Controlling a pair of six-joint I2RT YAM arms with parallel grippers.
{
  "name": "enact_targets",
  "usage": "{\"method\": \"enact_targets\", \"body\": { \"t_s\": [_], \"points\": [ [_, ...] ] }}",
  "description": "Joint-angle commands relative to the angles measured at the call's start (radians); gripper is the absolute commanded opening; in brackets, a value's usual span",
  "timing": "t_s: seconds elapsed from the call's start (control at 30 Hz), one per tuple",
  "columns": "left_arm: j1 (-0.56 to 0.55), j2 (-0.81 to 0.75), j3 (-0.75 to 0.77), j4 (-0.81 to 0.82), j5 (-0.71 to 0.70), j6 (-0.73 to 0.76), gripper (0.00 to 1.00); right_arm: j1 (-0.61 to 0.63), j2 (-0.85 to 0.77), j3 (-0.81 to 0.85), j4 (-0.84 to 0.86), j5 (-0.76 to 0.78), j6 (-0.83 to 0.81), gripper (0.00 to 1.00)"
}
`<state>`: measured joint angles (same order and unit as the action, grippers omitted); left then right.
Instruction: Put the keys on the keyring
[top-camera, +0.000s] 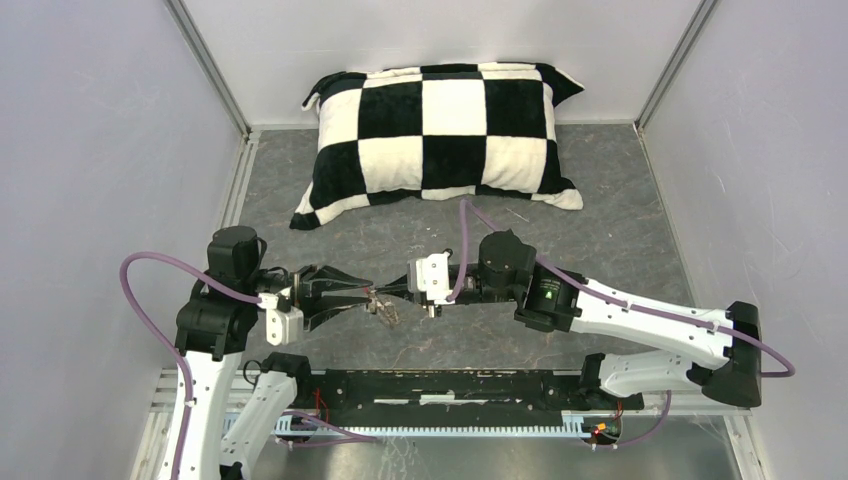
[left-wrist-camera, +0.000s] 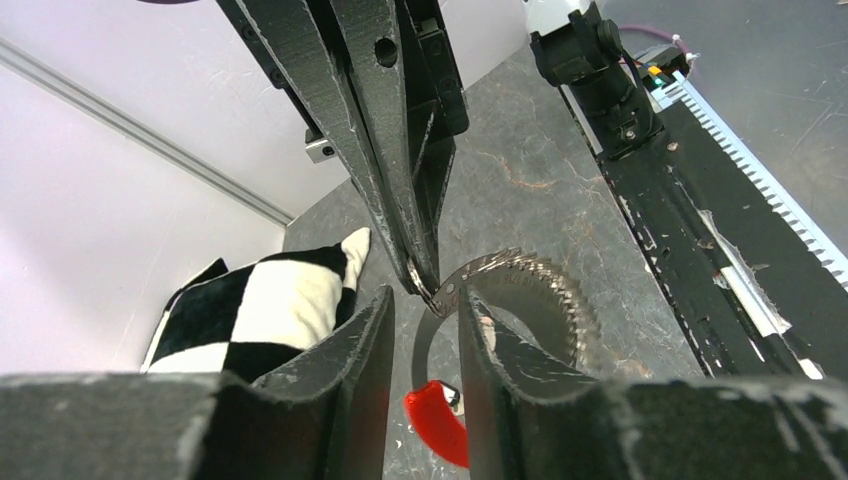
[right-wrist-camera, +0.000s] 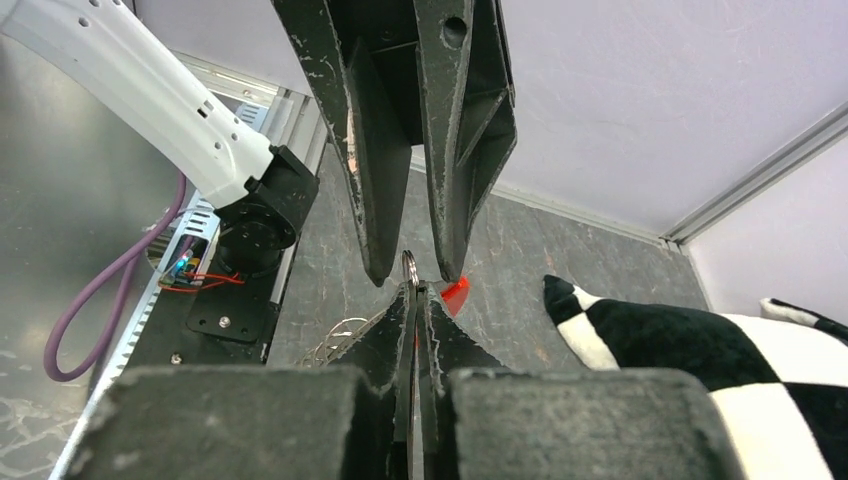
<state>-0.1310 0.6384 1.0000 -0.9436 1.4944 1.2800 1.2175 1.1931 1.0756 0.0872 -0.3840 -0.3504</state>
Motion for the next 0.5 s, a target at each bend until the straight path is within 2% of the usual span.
{"method": "enact_targets", "body": {
  "t_s": [0.0,0.17,0.47],
  "points": [
    [-0.001,-0.001,0.014,0.016,0.005,-0.035,0.34,0.006,-0.036,-0.028,0.134,-0.009,0.063,0.01],
    [-0.001,-0.012,0.008,0.017,-0.005,-0.063,0.27,0.006,-0.042,-0.08,0.227,0.004,0.129,0.01],
    [-0.001,-0.027,-0.003,0.017,-0.03,-0.081,0.23,0.006,-0.07,-0.18,0.4,0.061,0.227,0.01]
  ]
}}
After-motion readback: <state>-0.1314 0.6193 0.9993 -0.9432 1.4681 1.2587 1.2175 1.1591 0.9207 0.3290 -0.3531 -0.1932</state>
